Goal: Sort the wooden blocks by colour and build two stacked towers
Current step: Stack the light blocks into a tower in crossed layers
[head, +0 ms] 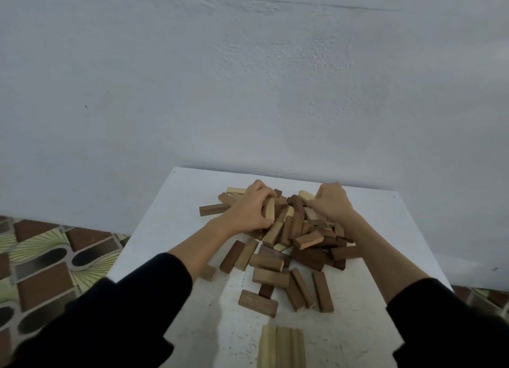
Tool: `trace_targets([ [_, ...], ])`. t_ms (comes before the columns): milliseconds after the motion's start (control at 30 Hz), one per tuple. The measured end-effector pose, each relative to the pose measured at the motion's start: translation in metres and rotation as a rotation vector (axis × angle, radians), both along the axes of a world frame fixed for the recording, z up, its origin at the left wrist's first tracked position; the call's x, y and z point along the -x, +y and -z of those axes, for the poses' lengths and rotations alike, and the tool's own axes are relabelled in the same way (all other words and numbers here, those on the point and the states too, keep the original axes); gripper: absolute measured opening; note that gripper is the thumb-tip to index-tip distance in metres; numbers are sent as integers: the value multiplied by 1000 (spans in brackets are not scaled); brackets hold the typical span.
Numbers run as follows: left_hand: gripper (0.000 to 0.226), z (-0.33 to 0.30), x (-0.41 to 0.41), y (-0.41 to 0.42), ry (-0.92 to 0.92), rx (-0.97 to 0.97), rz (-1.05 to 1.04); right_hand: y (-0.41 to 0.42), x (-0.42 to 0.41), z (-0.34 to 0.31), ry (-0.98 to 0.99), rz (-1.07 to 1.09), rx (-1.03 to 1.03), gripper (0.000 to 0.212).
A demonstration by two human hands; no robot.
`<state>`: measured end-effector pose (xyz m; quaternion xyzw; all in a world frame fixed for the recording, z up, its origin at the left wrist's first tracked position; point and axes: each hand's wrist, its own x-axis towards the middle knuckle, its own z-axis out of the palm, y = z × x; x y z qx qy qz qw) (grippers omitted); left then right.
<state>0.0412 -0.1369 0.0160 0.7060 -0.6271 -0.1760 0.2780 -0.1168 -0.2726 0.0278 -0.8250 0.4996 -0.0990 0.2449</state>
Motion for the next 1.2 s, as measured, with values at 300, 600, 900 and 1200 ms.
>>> trace_targets([
  [300,53,-19,35,69,736,261,-183,115,3,-55,-542,-70,-511,18],
  [600,61,-24,43,150,674,473,-218,194,-14,-80,-527,-69,-707,29],
  [900,48,10,22,215,622,328,-310,269,-36,-48,-228,-197,-499,28],
  [1200,50,59,11,247,153,-19,-221,292,-49,34,-63,-11,-417,40],
])
